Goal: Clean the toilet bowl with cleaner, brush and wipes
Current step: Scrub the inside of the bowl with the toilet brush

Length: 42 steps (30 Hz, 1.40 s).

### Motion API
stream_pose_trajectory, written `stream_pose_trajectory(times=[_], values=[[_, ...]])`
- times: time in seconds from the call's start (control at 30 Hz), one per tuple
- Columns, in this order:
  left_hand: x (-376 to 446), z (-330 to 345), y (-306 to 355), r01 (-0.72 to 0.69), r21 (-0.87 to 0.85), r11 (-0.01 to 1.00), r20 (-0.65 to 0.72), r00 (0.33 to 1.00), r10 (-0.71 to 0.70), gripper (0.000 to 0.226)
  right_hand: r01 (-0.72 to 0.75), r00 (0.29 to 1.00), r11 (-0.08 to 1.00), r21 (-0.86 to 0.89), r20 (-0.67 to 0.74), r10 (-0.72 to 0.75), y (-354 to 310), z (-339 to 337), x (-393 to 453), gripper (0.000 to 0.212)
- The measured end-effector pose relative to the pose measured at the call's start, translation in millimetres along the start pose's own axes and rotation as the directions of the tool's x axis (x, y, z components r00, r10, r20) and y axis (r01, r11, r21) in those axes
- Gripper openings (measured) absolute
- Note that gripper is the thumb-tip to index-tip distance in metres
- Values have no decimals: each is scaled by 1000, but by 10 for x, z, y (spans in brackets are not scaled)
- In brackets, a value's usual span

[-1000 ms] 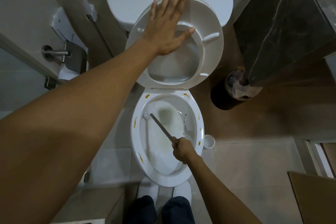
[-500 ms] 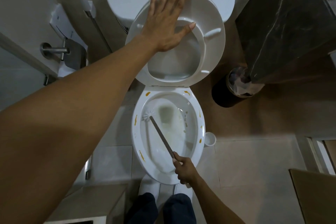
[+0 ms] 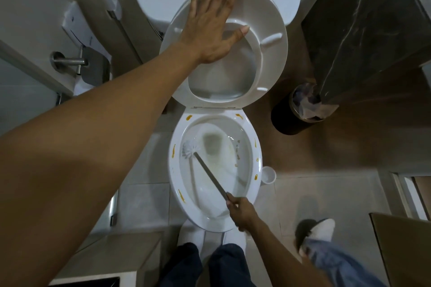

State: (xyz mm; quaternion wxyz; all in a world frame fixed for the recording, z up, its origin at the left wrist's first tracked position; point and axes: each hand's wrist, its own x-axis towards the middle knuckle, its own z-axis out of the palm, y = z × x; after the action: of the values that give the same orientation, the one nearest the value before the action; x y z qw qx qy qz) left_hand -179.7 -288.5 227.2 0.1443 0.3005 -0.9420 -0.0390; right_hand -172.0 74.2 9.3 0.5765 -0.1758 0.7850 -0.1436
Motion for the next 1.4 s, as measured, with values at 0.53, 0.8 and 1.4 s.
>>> stream_pose_trajectory(times=[0.53, 0.8, 1.4], values=[[5, -149, 45, 19, -55, 998, 90, 996, -14, 80, 6, 1000, 986, -168, -7, -7, 97, 3, -482, 34], [-34, -213, 44, 15, -38, 999, 162, 987, -9, 78, -59, 998, 994, -89, -8, 59, -253, -17, -303, 35], [-5, -220, 24, 17, -10, 1000, 158, 987, -15, 80, -11, 999, 970, -244, 30, 19, 311, -87, -694, 33]])
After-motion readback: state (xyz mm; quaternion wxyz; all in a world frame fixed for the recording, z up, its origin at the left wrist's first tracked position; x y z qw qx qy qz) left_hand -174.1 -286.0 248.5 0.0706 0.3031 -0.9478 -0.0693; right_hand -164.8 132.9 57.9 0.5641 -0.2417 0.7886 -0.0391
